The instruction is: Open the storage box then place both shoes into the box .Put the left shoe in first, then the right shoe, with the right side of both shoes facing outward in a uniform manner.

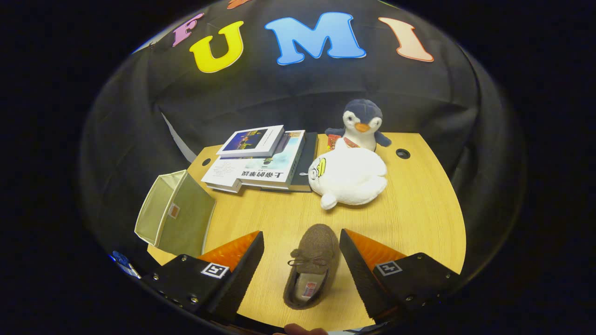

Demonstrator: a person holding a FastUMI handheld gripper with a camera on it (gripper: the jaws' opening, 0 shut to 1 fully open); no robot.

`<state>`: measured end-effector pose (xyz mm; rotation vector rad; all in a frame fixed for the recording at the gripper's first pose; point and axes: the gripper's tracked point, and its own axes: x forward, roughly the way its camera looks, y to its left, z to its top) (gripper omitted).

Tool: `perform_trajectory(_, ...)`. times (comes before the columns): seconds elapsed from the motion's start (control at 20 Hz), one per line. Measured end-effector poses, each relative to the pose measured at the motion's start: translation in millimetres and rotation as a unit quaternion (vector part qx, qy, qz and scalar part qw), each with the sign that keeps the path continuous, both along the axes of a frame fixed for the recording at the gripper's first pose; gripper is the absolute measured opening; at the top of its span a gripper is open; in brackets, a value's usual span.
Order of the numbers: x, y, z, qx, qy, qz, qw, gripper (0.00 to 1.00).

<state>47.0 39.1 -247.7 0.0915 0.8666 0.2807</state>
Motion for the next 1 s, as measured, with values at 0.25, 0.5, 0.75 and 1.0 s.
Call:
perform_trajectory(0.25,-25,-21,-40,-0.003,0.028,-0.006,1.000,0.99)
perform_trajectory(0.5,-49,-32,-85,-0.018,0.073,-0.010,0.997,0.99)
perform_trajectory(0.75,-57,-33,-119,-0.034,0.107,-0.007,0.994,0.99)
perform_trajectory(1.0,-44,-39,-153,-0.065,0.123,-0.019,0.990,0.99)
